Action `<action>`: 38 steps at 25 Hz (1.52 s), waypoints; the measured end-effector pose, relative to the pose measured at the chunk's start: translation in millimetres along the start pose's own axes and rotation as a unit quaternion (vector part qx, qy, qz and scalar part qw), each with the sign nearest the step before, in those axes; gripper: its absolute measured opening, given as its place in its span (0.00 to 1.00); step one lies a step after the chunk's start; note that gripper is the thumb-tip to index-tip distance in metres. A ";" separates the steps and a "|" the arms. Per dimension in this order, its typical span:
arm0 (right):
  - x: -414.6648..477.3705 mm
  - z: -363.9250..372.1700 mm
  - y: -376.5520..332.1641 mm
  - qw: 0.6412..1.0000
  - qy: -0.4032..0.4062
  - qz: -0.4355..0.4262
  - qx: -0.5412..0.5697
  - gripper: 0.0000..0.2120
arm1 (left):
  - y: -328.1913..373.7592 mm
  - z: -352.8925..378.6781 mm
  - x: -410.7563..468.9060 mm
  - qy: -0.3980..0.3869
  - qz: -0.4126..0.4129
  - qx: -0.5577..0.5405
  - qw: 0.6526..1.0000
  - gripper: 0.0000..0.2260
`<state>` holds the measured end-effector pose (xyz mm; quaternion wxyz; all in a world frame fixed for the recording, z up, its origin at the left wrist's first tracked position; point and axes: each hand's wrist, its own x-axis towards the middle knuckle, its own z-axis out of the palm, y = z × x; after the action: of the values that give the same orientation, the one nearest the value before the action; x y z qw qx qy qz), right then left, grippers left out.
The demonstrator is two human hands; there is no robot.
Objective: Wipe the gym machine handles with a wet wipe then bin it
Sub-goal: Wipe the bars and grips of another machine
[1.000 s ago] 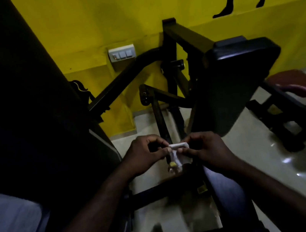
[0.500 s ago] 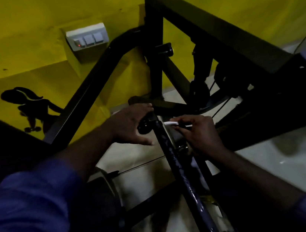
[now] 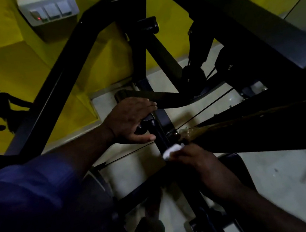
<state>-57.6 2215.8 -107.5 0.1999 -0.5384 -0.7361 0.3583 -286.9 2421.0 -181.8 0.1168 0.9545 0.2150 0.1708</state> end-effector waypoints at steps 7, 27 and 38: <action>21.9 -8.0 -11.7 0.996 0.039 0.074 0.025 0.16 | -3.8 16.5 -5.9 0.075 -0.008 -0.034 0.997 0.23; 100.3 21.3 11.2 0.987 0.146 -0.031 -0.061 0.15 | 1.9 12.0 -5.8 0.040 -0.037 -0.013 0.998 0.24; 62.3 40.5 58.5 0.676 0.019 0.358 0.644 0.19 | 1.6 13.5 -5.5 0.056 -0.028 -0.009 0.998 0.23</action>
<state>-68.3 2271.1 -183.5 0.3673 -0.5056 -0.0699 0.7775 -285.9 2415.1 -195.2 0.1175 0.9360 0.2464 0.2223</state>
